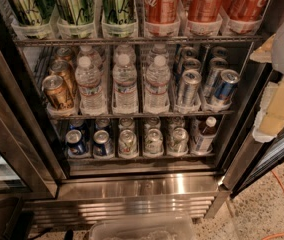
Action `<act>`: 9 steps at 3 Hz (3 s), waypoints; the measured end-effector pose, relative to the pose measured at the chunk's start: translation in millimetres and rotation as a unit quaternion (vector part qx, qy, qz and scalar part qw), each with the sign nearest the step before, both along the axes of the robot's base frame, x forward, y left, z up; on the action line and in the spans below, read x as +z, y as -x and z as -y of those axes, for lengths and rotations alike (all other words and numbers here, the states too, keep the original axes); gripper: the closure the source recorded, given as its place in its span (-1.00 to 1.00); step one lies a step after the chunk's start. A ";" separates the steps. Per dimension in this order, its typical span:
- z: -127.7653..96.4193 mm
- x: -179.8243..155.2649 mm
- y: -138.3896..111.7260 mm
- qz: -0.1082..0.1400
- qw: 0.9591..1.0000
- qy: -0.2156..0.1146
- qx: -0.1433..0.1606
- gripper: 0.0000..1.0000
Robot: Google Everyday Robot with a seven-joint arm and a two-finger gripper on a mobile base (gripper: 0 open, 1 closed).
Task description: Pick blue plastic bottle from bottom shelf of fridge
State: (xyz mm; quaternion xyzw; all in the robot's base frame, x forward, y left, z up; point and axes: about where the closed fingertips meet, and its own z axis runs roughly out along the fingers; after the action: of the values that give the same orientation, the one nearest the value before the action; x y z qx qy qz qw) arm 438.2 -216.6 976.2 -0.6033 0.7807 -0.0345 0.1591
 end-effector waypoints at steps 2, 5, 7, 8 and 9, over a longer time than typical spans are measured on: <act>-4.9 -23.4 4.9 0.011 1.000 0.008 0.004 -1.00; -2.7 -149.4 14.8 0.023 0.999 0.010 0.043 -1.00; 0.8 -154.6 14.8 0.024 0.999 0.014 0.035 -1.00; 12.9 -187.6 20.3 0.021 1.000 0.015 0.018 -1.00; 29.2 -235.3 25.9 0.015 1.000 0.011 -0.001 -1.00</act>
Offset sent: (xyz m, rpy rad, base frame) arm -0.0122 0.0067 -0.0870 -0.0361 0.0176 0.0183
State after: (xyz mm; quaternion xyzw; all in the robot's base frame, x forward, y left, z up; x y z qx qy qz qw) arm 412.3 -245.8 740.9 -0.6038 0.7782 -0.0524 0.1645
